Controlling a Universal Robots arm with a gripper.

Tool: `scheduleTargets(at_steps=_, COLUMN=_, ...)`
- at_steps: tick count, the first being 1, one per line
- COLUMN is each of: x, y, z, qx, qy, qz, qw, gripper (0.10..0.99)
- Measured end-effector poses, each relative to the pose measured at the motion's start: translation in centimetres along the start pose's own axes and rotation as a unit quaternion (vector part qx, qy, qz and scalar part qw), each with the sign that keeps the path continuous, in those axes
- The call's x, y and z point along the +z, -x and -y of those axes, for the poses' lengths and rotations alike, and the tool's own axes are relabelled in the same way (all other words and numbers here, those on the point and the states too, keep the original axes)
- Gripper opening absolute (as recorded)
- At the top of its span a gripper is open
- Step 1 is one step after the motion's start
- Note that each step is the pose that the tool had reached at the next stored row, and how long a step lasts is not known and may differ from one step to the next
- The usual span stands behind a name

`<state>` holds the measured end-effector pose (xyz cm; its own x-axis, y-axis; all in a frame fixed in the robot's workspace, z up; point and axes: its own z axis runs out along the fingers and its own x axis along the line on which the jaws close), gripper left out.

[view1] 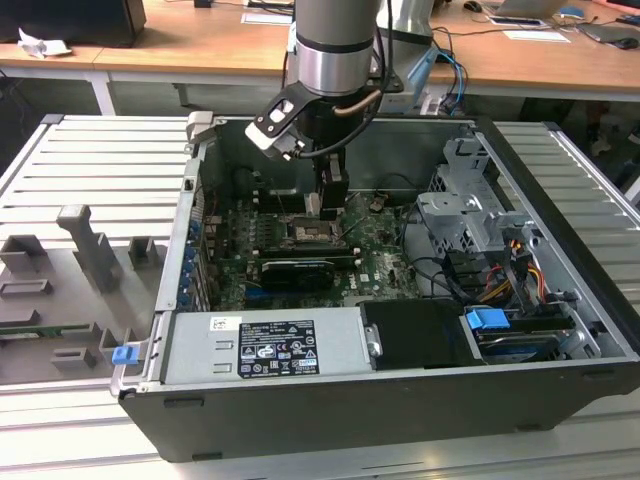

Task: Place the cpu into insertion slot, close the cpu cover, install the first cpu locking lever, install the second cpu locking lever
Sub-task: 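Place the cpu into insertion slot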

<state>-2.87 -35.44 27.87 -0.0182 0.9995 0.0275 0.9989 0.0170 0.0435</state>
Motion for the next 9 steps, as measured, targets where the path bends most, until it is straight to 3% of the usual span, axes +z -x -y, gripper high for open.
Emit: scheduleTargets(at_steps=9, x=0.68, y=-0.02, z=0.05, qx=0.0, qy=0.0, qz=-0.0003, qw=1.0, gripper=0.537)
